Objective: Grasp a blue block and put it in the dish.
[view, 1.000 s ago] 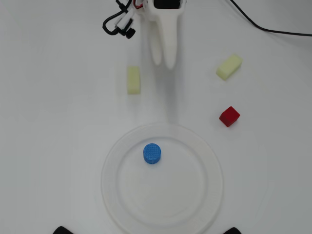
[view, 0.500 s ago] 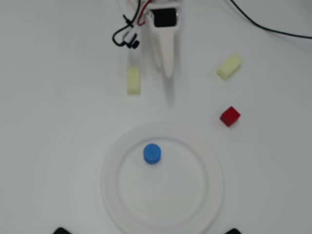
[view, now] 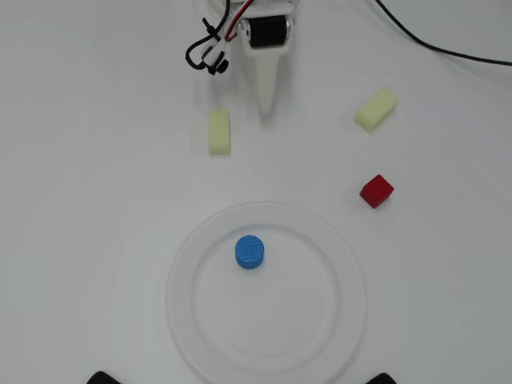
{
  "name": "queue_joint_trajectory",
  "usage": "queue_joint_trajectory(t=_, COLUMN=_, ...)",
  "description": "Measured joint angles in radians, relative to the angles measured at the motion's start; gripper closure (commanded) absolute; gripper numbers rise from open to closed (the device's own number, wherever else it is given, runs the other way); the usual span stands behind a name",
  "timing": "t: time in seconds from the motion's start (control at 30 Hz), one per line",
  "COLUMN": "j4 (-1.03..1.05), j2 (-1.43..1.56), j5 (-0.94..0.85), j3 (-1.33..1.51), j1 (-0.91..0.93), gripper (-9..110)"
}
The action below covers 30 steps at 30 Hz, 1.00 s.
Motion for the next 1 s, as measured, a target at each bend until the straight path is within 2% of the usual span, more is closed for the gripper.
queue_joint_trajectory(t=0.53, j4=0.055, j2=0.0, j5=0.048, j3=0.0, j1=0.003, gripper=101)
queue_joint_trajectory(t=0.87, j4=0.055, j2=0.0, j5=-0.002, j3=0.0, j1=-0.048, gripper=101)
queue_joint_trajectory(t=1.0, j4=0.057, j2=0.0, j5=0.04, j3=0.0, j1=-0.023, gripper=101)
